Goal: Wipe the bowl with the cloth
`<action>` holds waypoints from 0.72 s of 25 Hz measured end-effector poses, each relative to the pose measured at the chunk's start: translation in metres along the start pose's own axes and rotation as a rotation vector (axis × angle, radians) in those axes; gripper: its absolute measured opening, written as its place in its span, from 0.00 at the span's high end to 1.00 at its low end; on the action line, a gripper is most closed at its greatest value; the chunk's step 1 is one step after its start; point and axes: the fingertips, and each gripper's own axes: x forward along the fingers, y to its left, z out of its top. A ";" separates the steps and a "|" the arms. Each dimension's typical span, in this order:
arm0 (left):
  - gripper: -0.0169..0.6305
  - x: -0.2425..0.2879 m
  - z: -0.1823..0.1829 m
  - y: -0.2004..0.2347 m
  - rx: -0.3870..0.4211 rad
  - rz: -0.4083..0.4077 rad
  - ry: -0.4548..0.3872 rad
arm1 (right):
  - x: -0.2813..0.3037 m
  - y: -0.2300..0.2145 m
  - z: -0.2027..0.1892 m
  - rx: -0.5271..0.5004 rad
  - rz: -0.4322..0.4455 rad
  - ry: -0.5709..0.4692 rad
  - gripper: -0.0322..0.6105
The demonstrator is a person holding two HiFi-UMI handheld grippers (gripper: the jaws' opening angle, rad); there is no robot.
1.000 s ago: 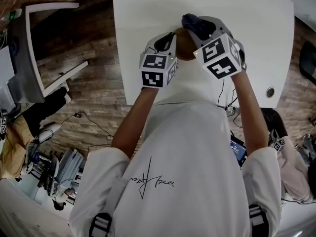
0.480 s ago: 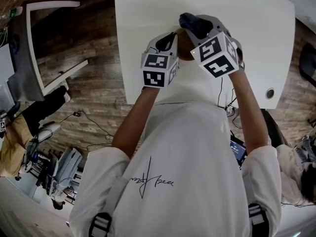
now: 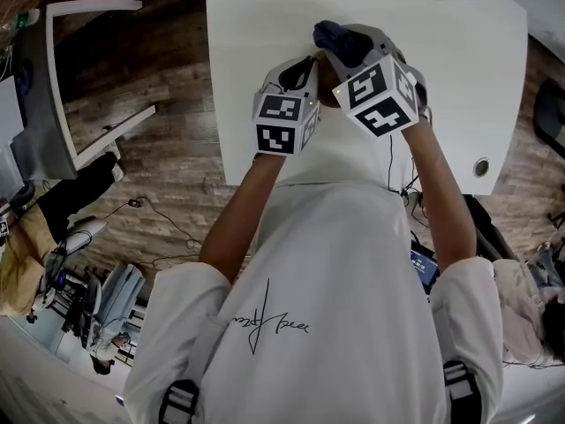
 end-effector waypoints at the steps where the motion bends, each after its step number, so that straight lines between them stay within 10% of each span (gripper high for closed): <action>1: 0.94 0.000 0.000 0.001 -0.001 -0.001 0.000 | 0.001 0.001 0.001 0.001 0.000 0.000 0.76; 18: 0.94 0.000 0.001 0.002 0.000 -0.003 -0.002 | 0.000 -0.007 -0.001 0.045 -0.004 -0.003 0.76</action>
